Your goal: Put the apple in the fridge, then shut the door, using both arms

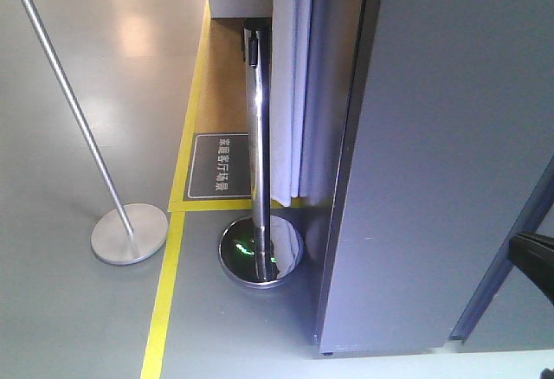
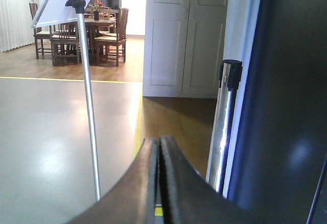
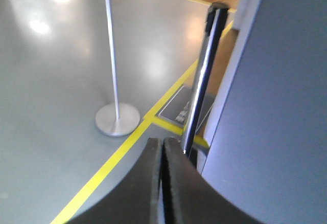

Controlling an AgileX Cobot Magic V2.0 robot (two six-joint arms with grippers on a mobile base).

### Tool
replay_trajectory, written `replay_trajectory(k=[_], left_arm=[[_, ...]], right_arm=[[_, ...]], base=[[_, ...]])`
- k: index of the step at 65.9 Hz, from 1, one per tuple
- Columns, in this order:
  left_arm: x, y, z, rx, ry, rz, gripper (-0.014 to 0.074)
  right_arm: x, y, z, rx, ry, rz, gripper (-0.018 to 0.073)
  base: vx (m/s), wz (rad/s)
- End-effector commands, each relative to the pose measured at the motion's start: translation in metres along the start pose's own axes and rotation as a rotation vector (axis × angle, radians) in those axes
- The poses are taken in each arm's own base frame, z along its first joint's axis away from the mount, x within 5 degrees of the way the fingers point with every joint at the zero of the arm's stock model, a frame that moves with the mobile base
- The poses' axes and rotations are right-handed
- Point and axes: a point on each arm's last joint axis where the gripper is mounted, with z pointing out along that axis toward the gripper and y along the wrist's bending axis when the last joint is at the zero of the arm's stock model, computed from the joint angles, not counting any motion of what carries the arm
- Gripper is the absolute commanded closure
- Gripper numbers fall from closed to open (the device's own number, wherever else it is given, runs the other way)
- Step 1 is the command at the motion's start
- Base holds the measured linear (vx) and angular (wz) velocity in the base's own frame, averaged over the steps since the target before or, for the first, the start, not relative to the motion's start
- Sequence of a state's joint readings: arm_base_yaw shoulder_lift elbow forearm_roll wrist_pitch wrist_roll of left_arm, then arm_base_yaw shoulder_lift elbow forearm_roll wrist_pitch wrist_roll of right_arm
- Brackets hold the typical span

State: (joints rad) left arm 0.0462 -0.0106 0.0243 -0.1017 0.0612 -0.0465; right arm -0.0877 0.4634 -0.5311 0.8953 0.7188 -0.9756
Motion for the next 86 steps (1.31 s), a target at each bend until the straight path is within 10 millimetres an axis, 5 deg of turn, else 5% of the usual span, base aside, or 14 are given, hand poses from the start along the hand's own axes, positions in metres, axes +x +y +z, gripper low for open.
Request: replay_trajectory(k=[1, 22, 45, 71, 86], left_arm=[[-0.015, -0.002, -0.003, 0.010, -0.106, 0.001, 0.0603], [-0.014, -0.002, -0.003, 0.010, -0.100, 0.000, 0.0603], [-0.014, -0.002, -0.003, 0.010, -0.100, 0.001, 0.0603], [-0.014, -0.002, -0.003, 0.010, -0.100, 0.001, 0.0603], [-0.014, -0.002, -0.003, 0.010, -0.100, 0.001, 0.0603]], right_arm=[[0.001, -0.003, -0.003, 0.067, -0.078, 0.054, 0.0565], [0.046, -0.010, -0.013, 0.262, -0.095, 0.228, 0.0563], [0.073, -0.012, -0.027, 0.395, -0.226, 0.134, 0.0562], [0.121, -0.014, -0.009, 0.417, -0.391, 0.150, 0.0562], [0.123, -0.014, -0.008, 0.417, -0.368, 0.150, 0.0562]], base=[[0.00, 0.00], [0.00, 0.00], [0.00, 0.00], [0.00, 0.00], [0.00, 0.00]])
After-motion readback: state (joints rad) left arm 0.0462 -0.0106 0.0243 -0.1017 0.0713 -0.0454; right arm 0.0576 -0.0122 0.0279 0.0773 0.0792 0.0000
